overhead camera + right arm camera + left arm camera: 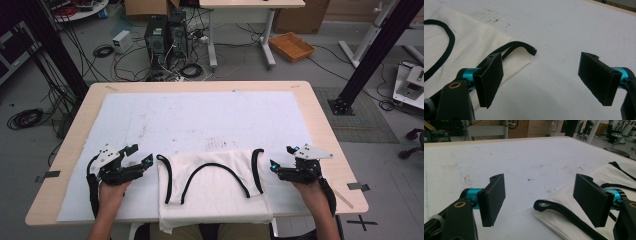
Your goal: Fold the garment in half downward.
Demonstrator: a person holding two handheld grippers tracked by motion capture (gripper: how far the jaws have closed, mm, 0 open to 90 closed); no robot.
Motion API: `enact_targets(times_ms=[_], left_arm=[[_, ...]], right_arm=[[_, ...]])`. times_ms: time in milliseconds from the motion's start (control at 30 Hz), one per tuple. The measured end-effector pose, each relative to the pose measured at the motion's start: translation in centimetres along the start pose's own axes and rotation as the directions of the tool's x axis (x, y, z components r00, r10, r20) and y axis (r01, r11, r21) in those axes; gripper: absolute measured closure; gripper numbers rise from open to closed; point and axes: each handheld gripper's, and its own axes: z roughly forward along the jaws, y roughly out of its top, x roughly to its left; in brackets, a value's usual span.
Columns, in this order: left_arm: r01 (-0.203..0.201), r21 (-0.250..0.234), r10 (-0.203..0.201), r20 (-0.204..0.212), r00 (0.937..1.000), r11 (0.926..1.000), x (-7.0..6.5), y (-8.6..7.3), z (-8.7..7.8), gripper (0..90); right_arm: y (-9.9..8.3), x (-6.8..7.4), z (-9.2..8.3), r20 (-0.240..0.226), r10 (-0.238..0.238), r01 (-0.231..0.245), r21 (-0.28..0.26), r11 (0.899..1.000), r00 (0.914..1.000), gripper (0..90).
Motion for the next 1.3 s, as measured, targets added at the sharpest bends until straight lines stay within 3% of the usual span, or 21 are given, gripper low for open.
enact_targets(times_ms=[200,300,367,400,433,467,533,633,733,800,833,867,933,967,1033,1067,1100,1133,1200,1300], left_arm=[[0.024,0.065,-0.026,0.030,0.9992,0.9976,-0.2,1.2,1.7,26.4],[0.003,0.135,-0.011,0.053,0.9985,0.9908,-0.4,1.8,3.4,26.7],[-0.023,0.212,0.009,0.067,0.9977,0.9769,-0.6,1.9,4.8,26.7],[-0.027,0.257,0.009,0.068,0.9976,0.9660,-0.7,1.7,5.6,26.7],[-0.040,0.315,0.022,0.058,0.9981,0.9484,-0.6,1.4,6.5,29.0],[-0.040,0.315,0.022,0.058,0.9981,0.9484,-0.6,1.4,6.5,30.6],[-0.063,0.368,0.043,0.061,0.9972,0.9276,-0.5,1.1,6.9,32.7],[-0.110,0.416,0.084,0.080,0.9933,0.9029,-0.7,0.8,7.0,43.4],[-0.127,0.422,0.102,0.082,0.9914,0.8974,-0.8,0.7,6.9,56.0],[-0.124,0.418,0.092,0.097,0.9910,0.9000,-0.7,0.7,6.8,68.1],[-0.125,0.410,0.087,0.108,0.9903,0.9034,-0.7,0.6,6.8,78.4],[-0.119,0.406,0.080,0.111,0.9905,0.9058,-0.7,0.6,6.7,78.4],[-0.081,0.385,0.042,0.111,0.9930,0.9193,-0.4,0.5,6.4,83.5],[-0.061,0.371,0.020,0.112,0.9935,0.9267,-0.2,0.5,6.2,84.7],[-0.003,0.316,-0.035,0.116,0.9926,0.9487,0.2,0.7,5.6,85.8],[0.039,0.269,-0.074,0.124,0.9895,0.9625,0.5,0.9,5.3,86.1],[0.039,0.269,-0.074,0.124,0.9895,0.9625,0.5,0.9,5.3,86.2],[0.063,0.231,-0.097,0.136,0.9859,0.9709,0.6,1.1,5.2,86.2],[0.091,0.175,-0.117,0.140,0.9832,0.9803,0.7,1.4,5.2,86.4],[0.129,0.126,-0.144,0.120,0.9823,0.9836,1.3,1.7,5.6,86.6]], right_arm=[[0.9,0.1,1.3,-0.044,0.012,-0.012,0.000,1.000,0.9989,20.1],[1.9,0.2,2.3,-0.062,0.008,-0.007,0.011,1.000,0.9980,20.1],[2.5,0.1,3.1,-0.072,0.008,-0.006,0.021,1.000,0.9974,20.3],[2.7,0.1,3.4,-0.081,0.014,-0.012,0.026,1.000,0.9966,20.5],[3.3,0.0,4.6,-0.105,0.019,-0.013,0.054,0.998,0.9943,27.1],[3.4,0.1,5.1,-0.116,0.014,-0.006,0.070,0.998,0.9931,29.0],[3.7,0.1,5.7,-0.121,0.003,0.008,0.093,0.996,0.9926,29.3],[3.9,0.3,7.5,-0.134,-0.003,0.025,0.162,0.987,0.9910,32.9],[3.5,0.4,8.8,-0.151,-0.009,0.044,0.229,0.972,0.9885,39.6],[3.4,0.4,8.8,-0.177,-0.003,0.045,0.235,0.971,0.9843,49.5],[3.6,0.7,8.5,-0.205,-0.044,0.093,0.234,0.968,0.9777,70.5],[3.6,0.7,8.5,-0.205,-0.044,0.093,0.234,0.968,0.9777,70.5],[3.6,1.0,8.3,-0.224,-0.085,0.137,0.230,0.963,0.9708,83.0],[3.6,1.2,8.1,-0.219,-0.105,0.156,0.233,0.960,0.9702,84.5],[3.6,1.3,8.1,-0.208,-0.112,0.160,0.232,0.960,0.9718,85.3],[3.6,1.0,8.0,-0.171,-0.112,0.149,0.224,0.963,0.9789,85.6],[3.6,1.0,8.0,-0.171,-0.112,0.149,0.224,0.963,0.9789,85.6],[3.6,0.9,7.9,-0.155,-0.102,0.134,0.212,0.968,0.9826,85.7],[3.9,0.7,7.8,-0.117,-0.105,0.124,0.168,0.978,0.9876,85.9],[4.3,0.1,7.5,-0.048,-0.107,0.111,0.111,0.988,0.9931,85.9]])
